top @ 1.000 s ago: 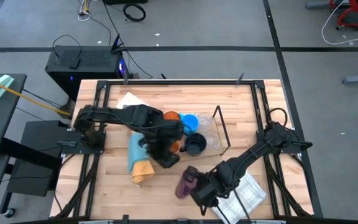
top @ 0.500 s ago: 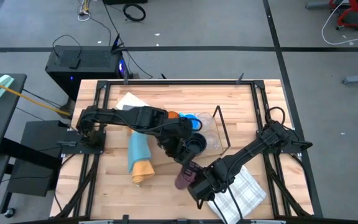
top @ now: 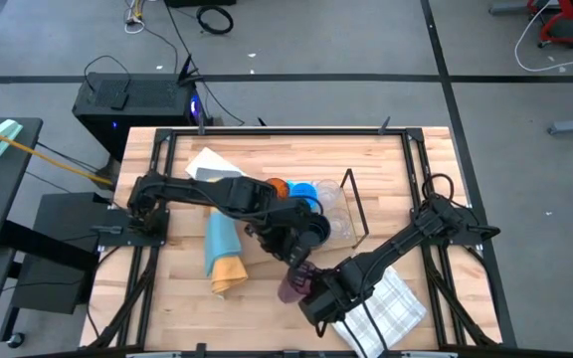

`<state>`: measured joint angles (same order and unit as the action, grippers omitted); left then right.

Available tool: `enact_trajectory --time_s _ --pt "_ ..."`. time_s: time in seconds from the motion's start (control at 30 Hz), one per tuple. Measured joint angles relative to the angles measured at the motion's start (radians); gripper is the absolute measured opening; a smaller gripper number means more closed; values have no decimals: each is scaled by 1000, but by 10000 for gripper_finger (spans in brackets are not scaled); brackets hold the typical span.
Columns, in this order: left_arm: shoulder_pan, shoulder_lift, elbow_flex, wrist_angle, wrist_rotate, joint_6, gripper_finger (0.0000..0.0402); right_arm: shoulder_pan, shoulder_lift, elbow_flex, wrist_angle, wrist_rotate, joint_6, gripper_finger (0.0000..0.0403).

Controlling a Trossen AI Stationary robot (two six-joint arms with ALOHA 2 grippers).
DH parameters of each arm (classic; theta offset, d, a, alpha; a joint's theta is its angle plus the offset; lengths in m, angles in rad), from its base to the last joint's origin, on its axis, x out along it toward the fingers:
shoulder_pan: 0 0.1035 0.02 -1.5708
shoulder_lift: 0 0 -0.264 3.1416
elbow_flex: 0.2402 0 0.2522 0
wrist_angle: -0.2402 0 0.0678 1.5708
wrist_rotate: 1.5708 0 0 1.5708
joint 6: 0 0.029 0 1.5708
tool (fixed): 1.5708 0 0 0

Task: Stack small to large cups/mugs on shelf
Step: Put the violet cup on the shelf

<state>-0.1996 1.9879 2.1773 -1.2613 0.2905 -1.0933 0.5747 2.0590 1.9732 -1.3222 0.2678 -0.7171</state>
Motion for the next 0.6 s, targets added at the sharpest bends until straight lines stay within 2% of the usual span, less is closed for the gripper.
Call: enact_trajectory --time_s 0.43,0.6 --pt "-43 39 -1 -12 -3 16 85 48 49 0 -22 -68 7 4" --pt "-48 38 0 -11 -2 13 94 65 78 5 -19 -46 12 4"
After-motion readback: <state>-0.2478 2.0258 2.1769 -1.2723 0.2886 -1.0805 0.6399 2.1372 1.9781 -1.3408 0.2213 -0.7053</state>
